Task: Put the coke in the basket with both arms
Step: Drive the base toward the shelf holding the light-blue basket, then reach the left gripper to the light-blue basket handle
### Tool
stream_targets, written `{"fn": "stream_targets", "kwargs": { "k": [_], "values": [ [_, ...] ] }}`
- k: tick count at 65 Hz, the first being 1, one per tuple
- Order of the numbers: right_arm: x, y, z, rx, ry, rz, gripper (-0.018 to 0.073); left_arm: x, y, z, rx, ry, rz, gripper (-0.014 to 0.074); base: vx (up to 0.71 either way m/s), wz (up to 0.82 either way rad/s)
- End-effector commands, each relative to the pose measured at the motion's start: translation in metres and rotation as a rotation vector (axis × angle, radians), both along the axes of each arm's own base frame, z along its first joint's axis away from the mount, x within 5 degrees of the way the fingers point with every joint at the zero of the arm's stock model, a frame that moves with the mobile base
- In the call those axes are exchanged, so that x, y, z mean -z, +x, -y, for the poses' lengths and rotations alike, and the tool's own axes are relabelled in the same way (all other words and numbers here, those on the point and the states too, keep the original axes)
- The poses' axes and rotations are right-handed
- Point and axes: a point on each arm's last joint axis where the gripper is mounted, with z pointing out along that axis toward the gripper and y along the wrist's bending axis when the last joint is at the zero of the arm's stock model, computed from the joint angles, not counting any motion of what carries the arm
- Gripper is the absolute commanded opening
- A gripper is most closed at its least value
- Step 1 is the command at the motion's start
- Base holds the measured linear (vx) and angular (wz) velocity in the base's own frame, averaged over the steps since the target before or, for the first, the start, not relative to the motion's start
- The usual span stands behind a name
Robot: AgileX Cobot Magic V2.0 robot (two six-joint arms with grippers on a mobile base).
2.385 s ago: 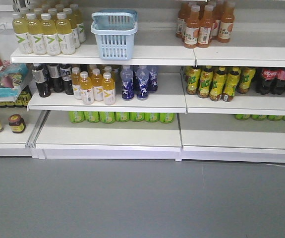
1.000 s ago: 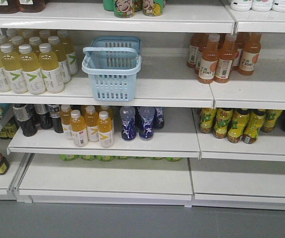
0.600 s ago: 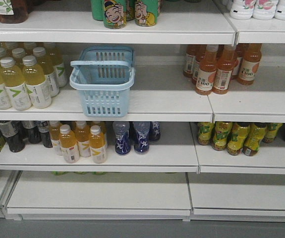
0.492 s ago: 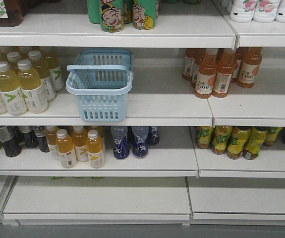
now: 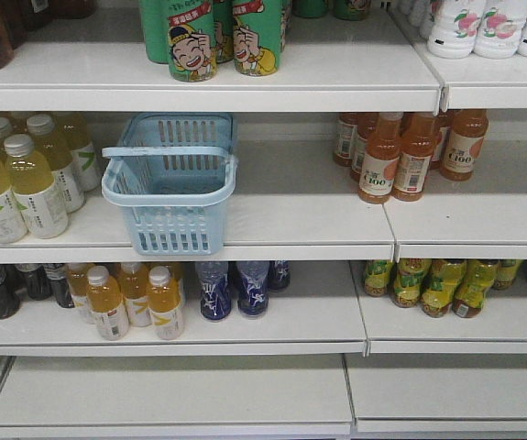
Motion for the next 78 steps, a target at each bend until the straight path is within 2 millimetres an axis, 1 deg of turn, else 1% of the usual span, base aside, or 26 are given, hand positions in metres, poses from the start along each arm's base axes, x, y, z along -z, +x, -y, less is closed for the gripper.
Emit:
{"fn": "stream_targets", "kwargs": {
  "k": [1, 55, 57, 60, 64, 69, 72, 78],
  "values": [
    [-0.0046, -0.0004, -0.0010, -0.010, -0.017, 0.072, -0.0004, -0.0185, -0.0029, 0.0009, 0.011, -0.004, 0.118, -0.0006, 0.10, 0.00],
    [-0.0046, -0.0004, -0.0010, -0.010, -0.017, 0.072, -0.0004, -0.0199, -0.0030, 0.0011, 0.013, -0.007, 0.132, -0.0006, 0.02, 0.00],
    [-0.0046, -0.0004, -0.0010, -0.010, -0.017, 0.072, -0.0004, -0.0210, -0.0031, 0.0014, 0.016, -0.033, 0.144, -0.0006, 0.00, 0.00],
    [-0.0046, -0.0004, -0.0010, -0.010, -0.017, 0.072, -0.0004, -0.0229, -0.0033, 0.0018, 0.023, -0.151, 0.163, -0.0006, 0.00, 0.00],
    [-0.0046, -0.0004, -0.0010, -0.010, -0.017, 0.072, -0.0004, -0.0255, -0.0036, 0.0020, 0.033, -0.391, 0.184, -0.0006, 0.00, 0.00],
    [-0.0046, -0.0004, -0.0010, -0.010, -0.017, 0.072, -0.0004, -0.0274, -0.0038, 0.0016, 0.043, -0.617, 0.197, -0.0006, 0.00, 0.00],
    [-0.0046, -0.0004, -0.0010, -0.010, -0.017, 0.072, -0.0004, -0.0275, -0.0039, 0.0015, 0.044, -0.689, 0.197, -0.0006, 0.00, 0.00],
    [-0.0046, -0.0004, -0.0010, -0.010, -0.017, 0.072, -0.0004, -0.0279, -0.0039, 0.0012, 0.045, -0.737, 0.200, -0.0006, 0.00, 0.00]
  ]
}}
